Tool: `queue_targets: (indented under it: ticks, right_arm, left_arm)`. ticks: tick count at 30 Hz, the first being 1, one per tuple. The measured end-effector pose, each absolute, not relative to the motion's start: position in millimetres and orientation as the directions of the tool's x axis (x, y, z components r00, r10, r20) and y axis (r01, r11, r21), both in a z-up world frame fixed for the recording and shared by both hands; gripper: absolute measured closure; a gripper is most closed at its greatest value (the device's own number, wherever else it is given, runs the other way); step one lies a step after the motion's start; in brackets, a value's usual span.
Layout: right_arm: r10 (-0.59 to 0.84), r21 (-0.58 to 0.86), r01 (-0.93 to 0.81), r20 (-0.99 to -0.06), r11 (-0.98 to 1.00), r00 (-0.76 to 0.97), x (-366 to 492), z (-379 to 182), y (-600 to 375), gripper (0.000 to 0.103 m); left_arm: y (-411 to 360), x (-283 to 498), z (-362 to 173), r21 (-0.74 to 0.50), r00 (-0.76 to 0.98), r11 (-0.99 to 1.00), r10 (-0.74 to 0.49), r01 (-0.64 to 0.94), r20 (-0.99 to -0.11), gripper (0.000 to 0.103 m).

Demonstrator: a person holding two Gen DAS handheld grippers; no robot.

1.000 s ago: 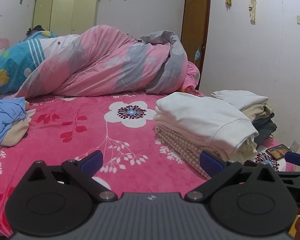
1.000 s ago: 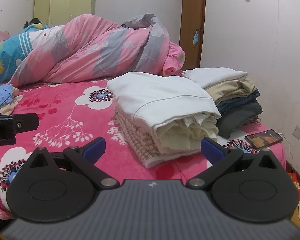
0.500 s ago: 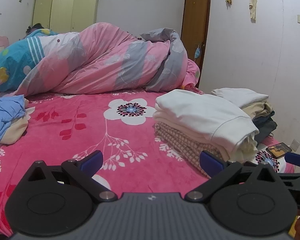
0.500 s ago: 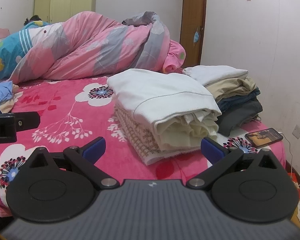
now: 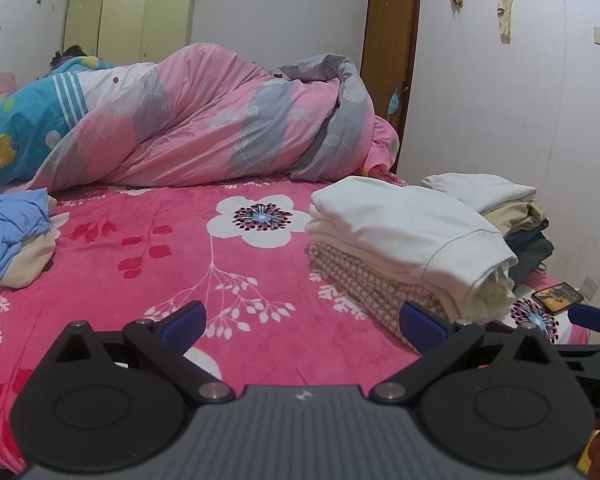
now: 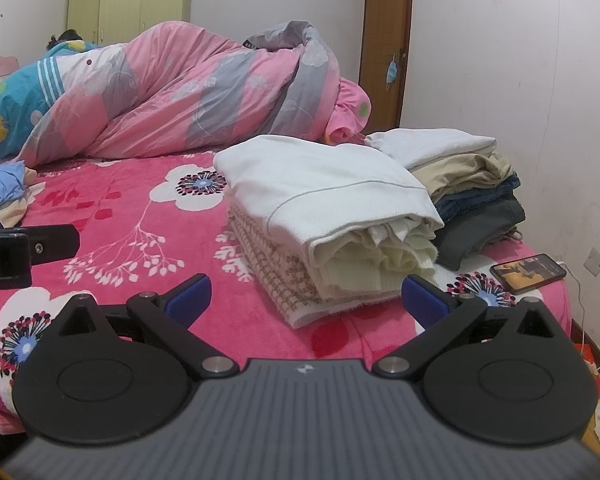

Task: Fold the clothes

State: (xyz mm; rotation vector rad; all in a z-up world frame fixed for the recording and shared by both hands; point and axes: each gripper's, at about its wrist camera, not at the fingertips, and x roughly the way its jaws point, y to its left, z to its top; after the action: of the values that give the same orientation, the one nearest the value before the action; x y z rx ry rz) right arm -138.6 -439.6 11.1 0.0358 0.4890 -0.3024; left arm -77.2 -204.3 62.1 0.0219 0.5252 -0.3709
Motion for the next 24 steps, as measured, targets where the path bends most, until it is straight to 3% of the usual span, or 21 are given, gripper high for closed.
queue_targets:
  ticks: [24]
  right_arm:
    - [-0.279,-0.039,0.296,-0.471,0.954,0.837,-138.4,9.2,-437.1,0.001]
  left_arm:
    - [-201.6,-76.1,61.0,-0.076,0.797,0.936,-0.334,0.344,-0.503,0.000]
